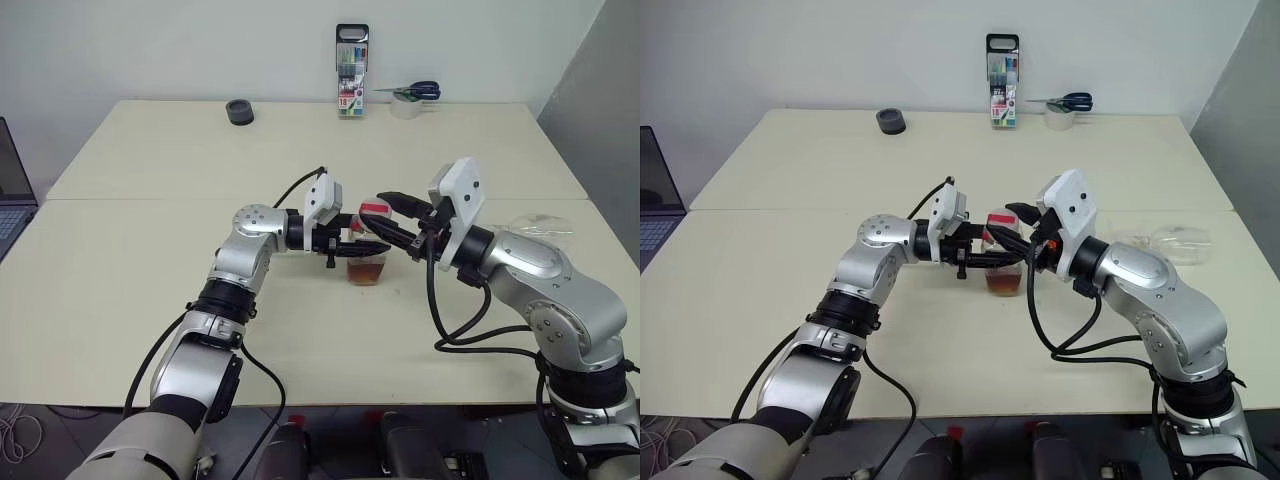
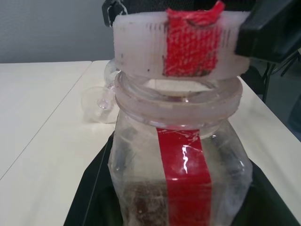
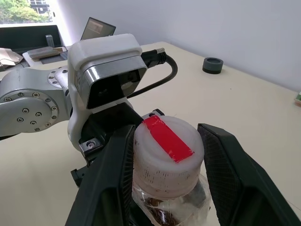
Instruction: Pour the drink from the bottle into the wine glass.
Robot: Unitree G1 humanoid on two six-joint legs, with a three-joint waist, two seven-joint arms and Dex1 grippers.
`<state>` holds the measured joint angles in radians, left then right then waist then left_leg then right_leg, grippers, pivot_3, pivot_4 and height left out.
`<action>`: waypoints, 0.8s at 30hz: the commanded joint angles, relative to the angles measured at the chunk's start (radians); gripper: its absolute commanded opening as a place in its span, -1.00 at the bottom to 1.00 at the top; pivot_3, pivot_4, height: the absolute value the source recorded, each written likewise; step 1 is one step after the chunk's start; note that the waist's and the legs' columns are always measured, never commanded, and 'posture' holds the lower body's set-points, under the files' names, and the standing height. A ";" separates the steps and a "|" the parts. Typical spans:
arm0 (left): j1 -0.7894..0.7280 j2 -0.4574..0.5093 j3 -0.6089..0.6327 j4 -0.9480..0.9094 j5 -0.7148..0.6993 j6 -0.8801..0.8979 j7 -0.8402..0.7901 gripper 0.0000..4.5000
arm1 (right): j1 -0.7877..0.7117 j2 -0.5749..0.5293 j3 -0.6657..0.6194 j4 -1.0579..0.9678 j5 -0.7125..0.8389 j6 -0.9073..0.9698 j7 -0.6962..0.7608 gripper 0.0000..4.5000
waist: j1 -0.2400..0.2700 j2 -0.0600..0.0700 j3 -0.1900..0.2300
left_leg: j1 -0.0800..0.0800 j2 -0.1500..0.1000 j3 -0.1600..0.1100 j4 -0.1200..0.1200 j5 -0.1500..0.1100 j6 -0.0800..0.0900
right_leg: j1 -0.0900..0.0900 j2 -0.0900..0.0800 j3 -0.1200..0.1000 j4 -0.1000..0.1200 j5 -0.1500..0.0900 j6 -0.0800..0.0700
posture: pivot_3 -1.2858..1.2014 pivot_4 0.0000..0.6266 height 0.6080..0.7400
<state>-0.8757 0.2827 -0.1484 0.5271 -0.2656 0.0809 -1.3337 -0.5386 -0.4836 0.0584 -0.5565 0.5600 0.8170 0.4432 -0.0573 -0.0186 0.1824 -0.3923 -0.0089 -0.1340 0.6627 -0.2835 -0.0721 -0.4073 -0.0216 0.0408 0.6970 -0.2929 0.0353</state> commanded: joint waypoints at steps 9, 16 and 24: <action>0.007 0.005 0.009 -0.056 -0.015 -0.001 0.008 -0.22 | -0.009 -0.096 0.027 -0.085 -0.181 -0.205 0.047 -0.24 | 0.000 0.000 0.000 | 0.000 0.000 0.000 0.000 0.000 0.000 | 0.000 0.000 0.000 0.000 0.000 0.000 | 0.03 -0.52 1.00; 0.019 0.004 0.009 -0.074 -0.016 0.008 0.015 -0.22 | 0.040 -0.032 -0.064 -0.120 -0.065 -0.154 0.028 -0.24 | 0.001 0.000 0.000 | 0.000 0.000 0.000 0.000 0.000 0.000 | 0.000 0.000 0.000 0.000 0.000 0.000 | 0.03 -0.52 1.00; 0.043 0.038 0.037 -0.082 -0.014 0.014 0.056 -0.22 | 0.397 -0.077 -0.302 -0.182 -0.002 -0.082 -0.007 -0.24 | 0.017 0.000 0.000 | 0.000 -0.001 0.000 0.000 0.000 0.000 | 0.001 0.000 0.001 -0.001 0.000 0.000 | 0.03 -0.52 1.00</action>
<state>-0.8222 0.3251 -0.1298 0.4912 -0.2645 0.1012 -1.2883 -0.1517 -0.5682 -0.2050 -0.6926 0.5523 0.7536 0.4530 -0.0405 -0.0187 0.1823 -0.3925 -0.0096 -0.1337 0.6624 -0.2837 -0.0717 -0.4062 -0.0219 0.0416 0.6964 -0.2929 0.0353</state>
